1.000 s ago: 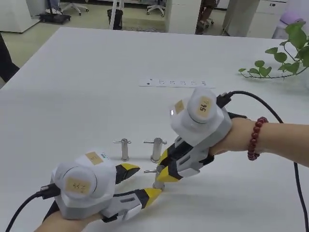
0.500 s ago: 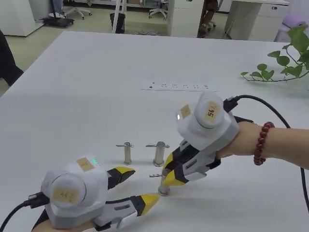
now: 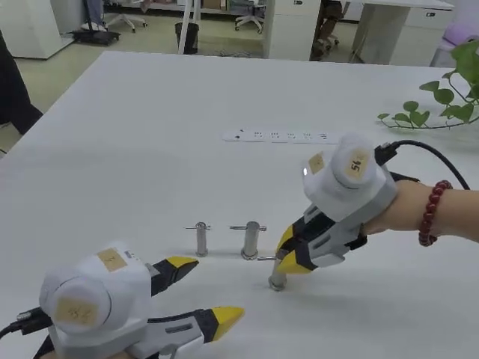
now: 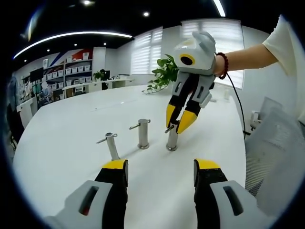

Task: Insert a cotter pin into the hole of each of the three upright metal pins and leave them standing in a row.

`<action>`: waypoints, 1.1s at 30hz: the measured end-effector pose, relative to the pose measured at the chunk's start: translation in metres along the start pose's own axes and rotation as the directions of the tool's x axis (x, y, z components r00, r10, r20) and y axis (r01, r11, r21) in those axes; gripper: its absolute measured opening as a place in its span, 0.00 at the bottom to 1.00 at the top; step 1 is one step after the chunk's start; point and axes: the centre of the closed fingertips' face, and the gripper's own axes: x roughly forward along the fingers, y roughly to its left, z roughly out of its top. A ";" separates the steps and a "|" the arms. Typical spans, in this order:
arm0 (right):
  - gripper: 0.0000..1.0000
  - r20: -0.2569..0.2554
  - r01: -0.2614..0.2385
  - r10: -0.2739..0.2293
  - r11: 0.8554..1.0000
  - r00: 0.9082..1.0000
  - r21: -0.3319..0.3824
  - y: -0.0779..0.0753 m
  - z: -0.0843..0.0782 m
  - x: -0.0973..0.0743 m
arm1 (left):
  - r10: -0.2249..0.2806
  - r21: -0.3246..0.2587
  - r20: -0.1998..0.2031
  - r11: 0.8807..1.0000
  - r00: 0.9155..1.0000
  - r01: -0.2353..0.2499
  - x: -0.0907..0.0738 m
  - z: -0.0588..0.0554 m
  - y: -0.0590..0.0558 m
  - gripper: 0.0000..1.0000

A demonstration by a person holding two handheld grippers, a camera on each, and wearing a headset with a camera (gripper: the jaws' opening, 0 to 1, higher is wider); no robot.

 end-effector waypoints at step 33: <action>0.13 0.015 0.039 -0.040 0.999 0.999 0.024 -0.039 -0.010 -0.017 | -0.002 0.020 0.013 1.000 1.000 0.002 -0.013 0.005 0.002 0.58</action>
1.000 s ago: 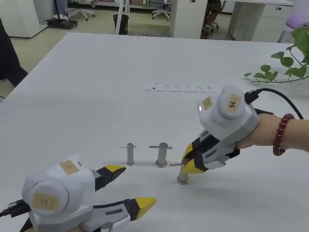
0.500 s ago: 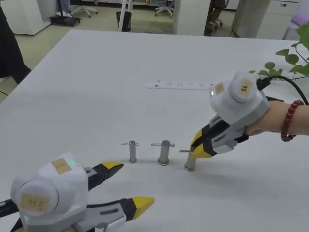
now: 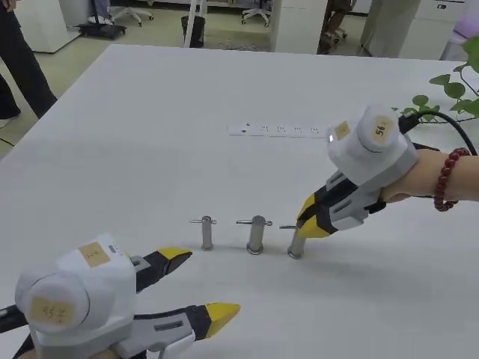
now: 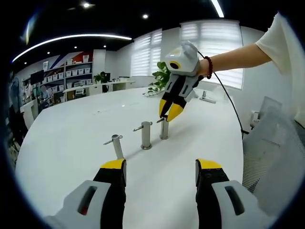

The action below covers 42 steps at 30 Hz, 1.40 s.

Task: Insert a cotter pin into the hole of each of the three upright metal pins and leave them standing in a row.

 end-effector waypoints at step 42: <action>0.47 0.101 0.104 -0.140 0.948 0.985 0.302 0.013 0.000 -0.020 | 0.029 -0.065 -0.021 0.997 0.999 -0.030 -0.014 0.009 0.014 0.71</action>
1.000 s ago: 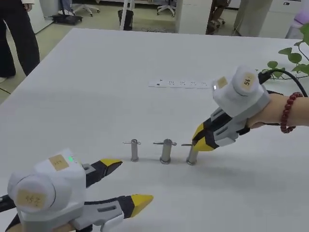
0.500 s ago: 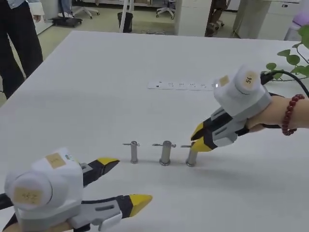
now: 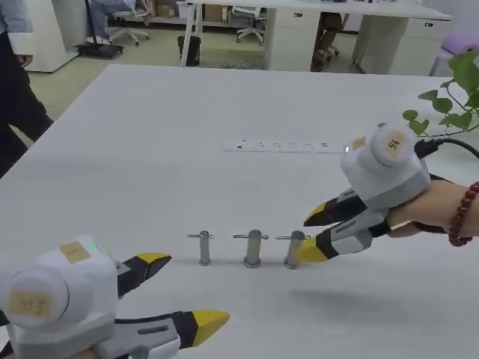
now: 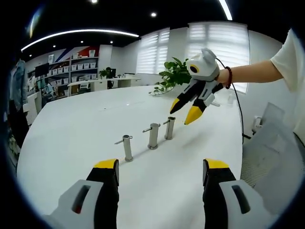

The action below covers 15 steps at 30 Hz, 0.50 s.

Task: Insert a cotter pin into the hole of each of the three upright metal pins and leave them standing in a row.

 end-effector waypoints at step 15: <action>0.66 0.124 0.103 -0.123 0.982 0.985 0.156 0.020 -0.009 -0.033 | 0.052 -0.011 0.010 0.999 0.999 -0.052 -0.019 0.016 0.002 0.78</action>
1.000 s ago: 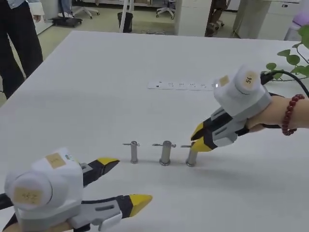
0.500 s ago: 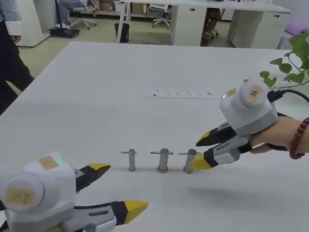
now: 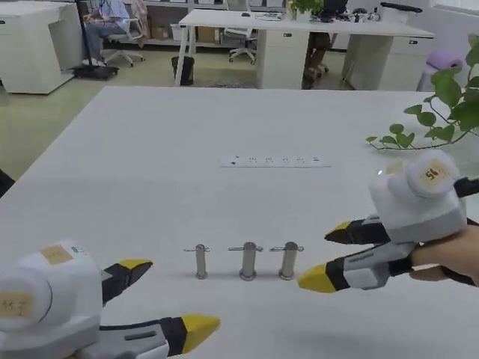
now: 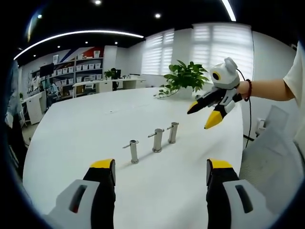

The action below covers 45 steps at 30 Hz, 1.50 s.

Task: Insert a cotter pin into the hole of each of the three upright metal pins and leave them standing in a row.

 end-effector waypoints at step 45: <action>0.97 0.122 0.077 -0.092 0.989 0.988 0.122 0.026 -0.028 -0.023 | 0.109 -0.031 -0.004 0.994 0.994 -0.110 -0.016 0.010 0.000 0.99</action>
